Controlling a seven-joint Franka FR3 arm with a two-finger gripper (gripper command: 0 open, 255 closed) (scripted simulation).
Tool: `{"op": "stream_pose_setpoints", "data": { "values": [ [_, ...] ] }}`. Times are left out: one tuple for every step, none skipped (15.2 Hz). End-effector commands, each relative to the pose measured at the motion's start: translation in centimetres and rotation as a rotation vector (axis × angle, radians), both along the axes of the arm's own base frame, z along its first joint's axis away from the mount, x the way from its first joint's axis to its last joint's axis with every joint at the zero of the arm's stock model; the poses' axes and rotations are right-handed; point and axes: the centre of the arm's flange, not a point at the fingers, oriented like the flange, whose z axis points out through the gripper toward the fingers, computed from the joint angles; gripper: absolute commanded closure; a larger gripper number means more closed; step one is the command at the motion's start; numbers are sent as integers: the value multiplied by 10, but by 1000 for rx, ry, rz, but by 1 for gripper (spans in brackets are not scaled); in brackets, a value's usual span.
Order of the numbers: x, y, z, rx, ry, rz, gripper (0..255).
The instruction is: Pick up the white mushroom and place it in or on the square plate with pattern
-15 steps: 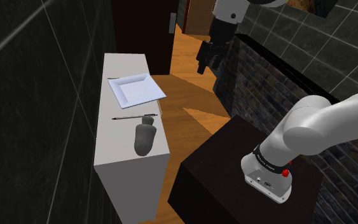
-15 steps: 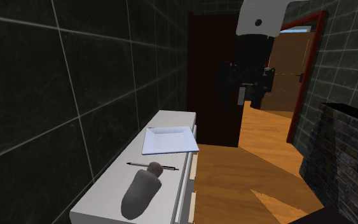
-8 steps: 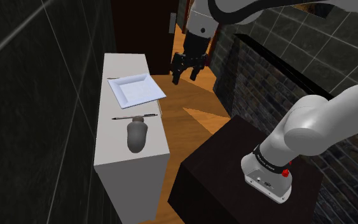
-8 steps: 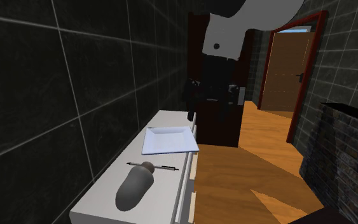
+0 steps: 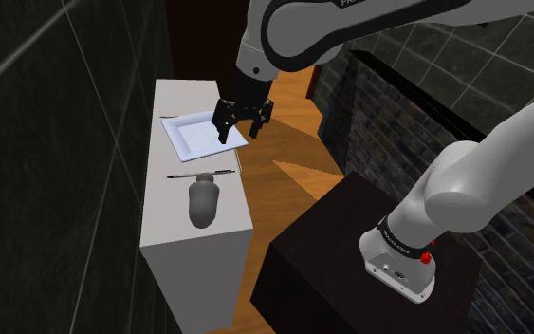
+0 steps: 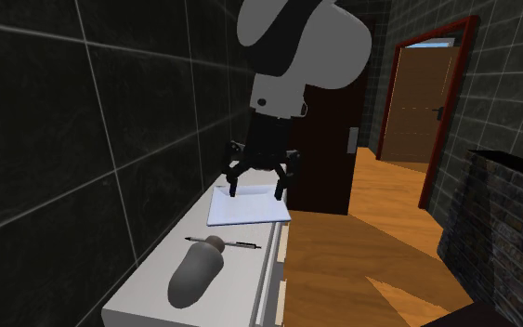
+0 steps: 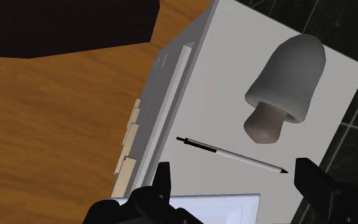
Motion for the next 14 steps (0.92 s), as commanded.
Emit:
{"op": "stream_pose_setpoints", "data": {
  "values": [
    [3, 7, -8, 4, -1, -4, 0],
    [3, 8, -13, 4, -1, -4, 0],
    [3, 9, -18, 4, -1, -4, 0],
    [3, 10, -24, 4, -1, -4, 0],
    [3, 11, -29, 4, -1, -4, 0],
    [3, 12, -34, 4, -1, -4, 0],
    [3, 13, -37, 4, -1, -4, 0],
    [3, 13, -37, 4, -1, -4, 0],
    [3, 13, -37, 4, -1, -4, 0],
    [3, 13, -37, 4, -1, -4, 0],
    [3, 13, -37, 4, -1, -4, 0],
    [3, 13, -37, 4, -1, -4, 0],
    [3, 13, -37, 4, -1, -4, 0],
    [3, 13, -37, 4, -1, -4, 0]
  ]
}}
